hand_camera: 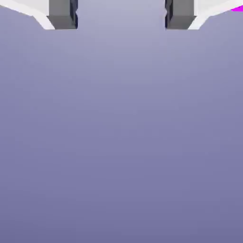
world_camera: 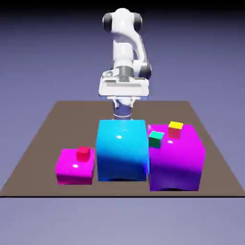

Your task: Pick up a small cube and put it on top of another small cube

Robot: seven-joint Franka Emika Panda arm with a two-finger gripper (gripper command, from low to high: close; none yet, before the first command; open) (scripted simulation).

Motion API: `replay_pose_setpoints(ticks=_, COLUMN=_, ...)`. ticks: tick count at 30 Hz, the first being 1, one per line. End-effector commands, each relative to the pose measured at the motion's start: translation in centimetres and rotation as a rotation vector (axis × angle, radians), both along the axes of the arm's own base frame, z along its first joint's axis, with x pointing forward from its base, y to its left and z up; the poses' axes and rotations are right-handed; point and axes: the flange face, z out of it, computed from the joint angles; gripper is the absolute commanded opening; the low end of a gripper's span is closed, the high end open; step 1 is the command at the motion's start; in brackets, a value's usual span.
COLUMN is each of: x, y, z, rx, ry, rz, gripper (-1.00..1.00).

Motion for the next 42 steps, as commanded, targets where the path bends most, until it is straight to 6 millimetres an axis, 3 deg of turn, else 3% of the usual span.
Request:
replay_pose_setpoints(ticks=1, x=0.7, y=0.9, z=0.3, rx=-0.074, ry=0.001, rz=0.064, gripper=0.00)
replay_pose_setpoints(ticks=9, x=5.5, y=8.7, z=1.1, rx=-0.634, ry=0.010, rz=0.582, gripper=0.00)
replay_pose_setpoints(ticks=14, x=6.5, y=16.7, z=-2.4, rx=-0.943, ry=0.050, rz=0.998, gripper=0.00)
replay_pose_setpoints(ticks=19, x=5.5, y=24.9, z=-6.2, rx=-1.229, ry=0.036, rz=1.423, gripper=0.00)
replay_pose_setpoints(ticks=24, x=2.8, y=32.8, z=-9.6, rx=-1.500, ry=-0.055, rz=1.828, gripper=0.00)
replay_pose_setpoints(ticks=28, x=-5.1, y=40.5, z=-15.4, rx=-1.656, ry=-0.147, rz=2.227, gripper=0.00)
replay_pose_setpoints(ticks=30, x=-9.5, y=43.1, z=-18.0, rx=-1.706, ry=-0.192, rz=2.390, gripper=0.00)
replay_pose_setpoints(ticks=32, x=-12.9, y=43.6, z=-20.3, rx=-1.677, ry=-0.157, rz=2.464, gripper=0.00)
replay_pose_setpoints(ticks=42, x=-18.5, y=34.4, z=-26.5, rx=-1.218, ry=0.425, rz=2.057, gripper=0.00)
